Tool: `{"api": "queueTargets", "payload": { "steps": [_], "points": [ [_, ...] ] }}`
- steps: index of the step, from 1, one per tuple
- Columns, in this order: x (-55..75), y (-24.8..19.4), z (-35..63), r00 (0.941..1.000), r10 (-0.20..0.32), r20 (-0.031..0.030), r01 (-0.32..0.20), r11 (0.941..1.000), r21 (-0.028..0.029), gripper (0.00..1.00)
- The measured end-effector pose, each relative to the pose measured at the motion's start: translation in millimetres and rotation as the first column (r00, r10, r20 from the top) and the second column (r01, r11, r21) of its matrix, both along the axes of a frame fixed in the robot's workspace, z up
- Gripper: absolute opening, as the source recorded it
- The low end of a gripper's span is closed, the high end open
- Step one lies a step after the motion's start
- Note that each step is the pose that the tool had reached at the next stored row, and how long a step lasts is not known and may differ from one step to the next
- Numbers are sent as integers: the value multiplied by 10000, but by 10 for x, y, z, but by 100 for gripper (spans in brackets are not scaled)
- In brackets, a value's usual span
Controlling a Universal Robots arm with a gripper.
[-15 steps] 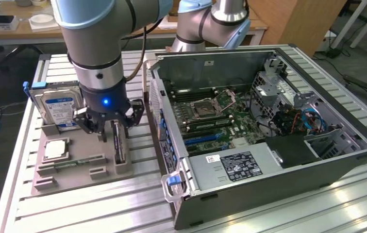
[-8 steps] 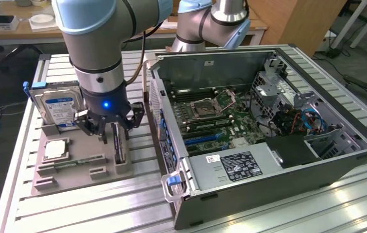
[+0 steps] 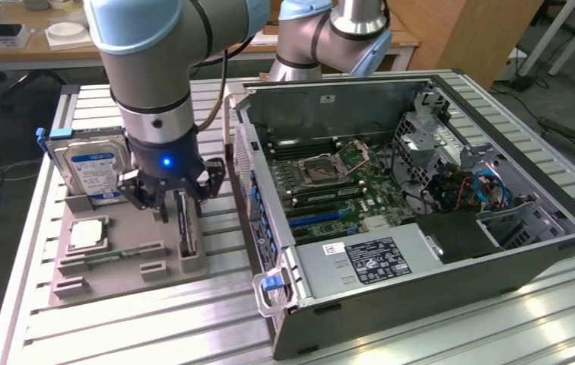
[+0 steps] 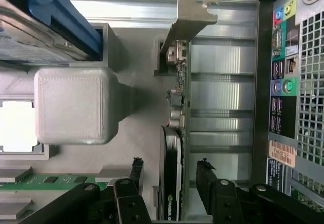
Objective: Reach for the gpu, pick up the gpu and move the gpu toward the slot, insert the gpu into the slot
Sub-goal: 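Pick up the gpu and move the gpu toward the slot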
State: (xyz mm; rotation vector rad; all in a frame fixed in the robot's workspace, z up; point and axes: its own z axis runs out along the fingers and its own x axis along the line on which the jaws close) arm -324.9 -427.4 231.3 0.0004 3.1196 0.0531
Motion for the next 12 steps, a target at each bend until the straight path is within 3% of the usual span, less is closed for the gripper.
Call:
{"api": "queueTargets", "payload": {
  "steps": [3, 4, 7, 12],
  "points": [
    [0, 47, -15, 10000, 0, 0, 0, 10000, -6, 55],
    [0, 67, -20, 10000, 0, 0, 0, 10000, -59, 55],
    [-1, 105, -42, 10000, 0, 0, 0, 9999, -146, 55],
    [0, 108, -85, 10000, 0, -1, 0, 9999, -146, 55]
  ]
}}
